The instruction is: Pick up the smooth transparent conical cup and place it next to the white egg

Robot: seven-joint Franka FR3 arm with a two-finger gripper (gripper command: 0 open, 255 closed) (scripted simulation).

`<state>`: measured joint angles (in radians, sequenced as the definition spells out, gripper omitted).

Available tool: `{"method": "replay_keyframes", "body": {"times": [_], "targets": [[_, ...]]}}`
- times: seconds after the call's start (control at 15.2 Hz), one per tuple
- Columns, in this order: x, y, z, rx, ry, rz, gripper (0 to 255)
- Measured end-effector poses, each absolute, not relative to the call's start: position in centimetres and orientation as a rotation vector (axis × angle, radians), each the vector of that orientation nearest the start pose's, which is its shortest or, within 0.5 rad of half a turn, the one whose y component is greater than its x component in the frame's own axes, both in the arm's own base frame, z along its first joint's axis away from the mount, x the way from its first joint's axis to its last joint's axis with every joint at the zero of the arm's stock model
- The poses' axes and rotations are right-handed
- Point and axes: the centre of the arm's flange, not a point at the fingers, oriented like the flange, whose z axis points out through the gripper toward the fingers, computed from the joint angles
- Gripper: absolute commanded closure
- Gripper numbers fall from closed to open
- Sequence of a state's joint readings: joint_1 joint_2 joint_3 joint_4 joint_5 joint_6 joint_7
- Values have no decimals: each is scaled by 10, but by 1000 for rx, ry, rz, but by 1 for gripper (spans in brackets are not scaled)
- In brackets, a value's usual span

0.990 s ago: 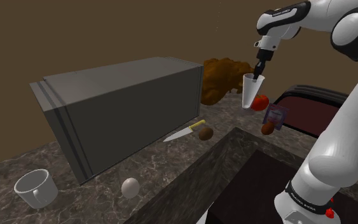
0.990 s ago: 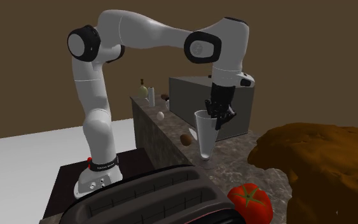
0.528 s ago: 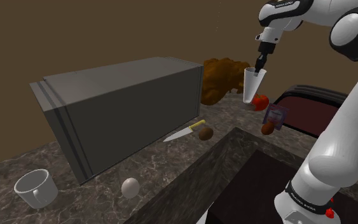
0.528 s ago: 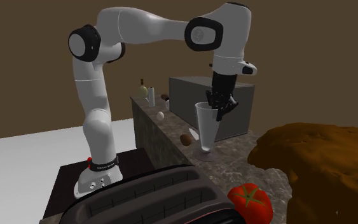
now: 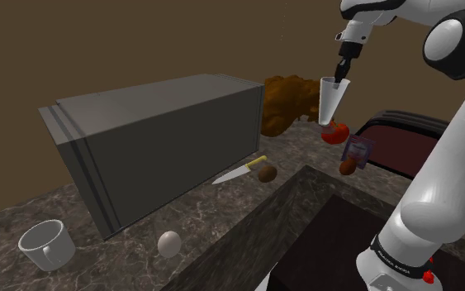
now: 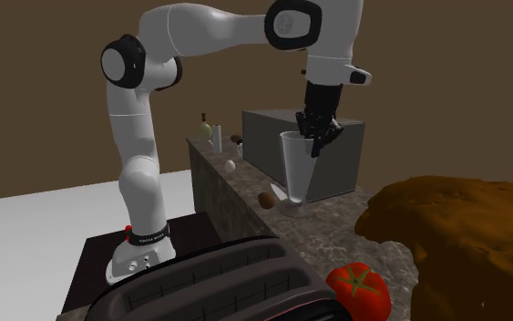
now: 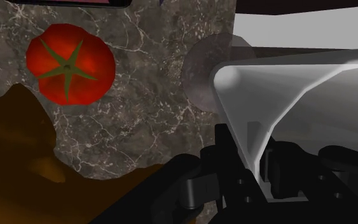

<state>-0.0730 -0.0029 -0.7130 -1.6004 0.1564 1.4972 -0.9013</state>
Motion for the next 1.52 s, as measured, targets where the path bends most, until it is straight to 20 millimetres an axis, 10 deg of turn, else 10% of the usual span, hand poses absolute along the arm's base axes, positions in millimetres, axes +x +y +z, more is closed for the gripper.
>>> {"method": "replay_keyframes", "body": {"times": [1.52], "targets": [[398, -373, 726, -2955, -175, -76, 255]]}}
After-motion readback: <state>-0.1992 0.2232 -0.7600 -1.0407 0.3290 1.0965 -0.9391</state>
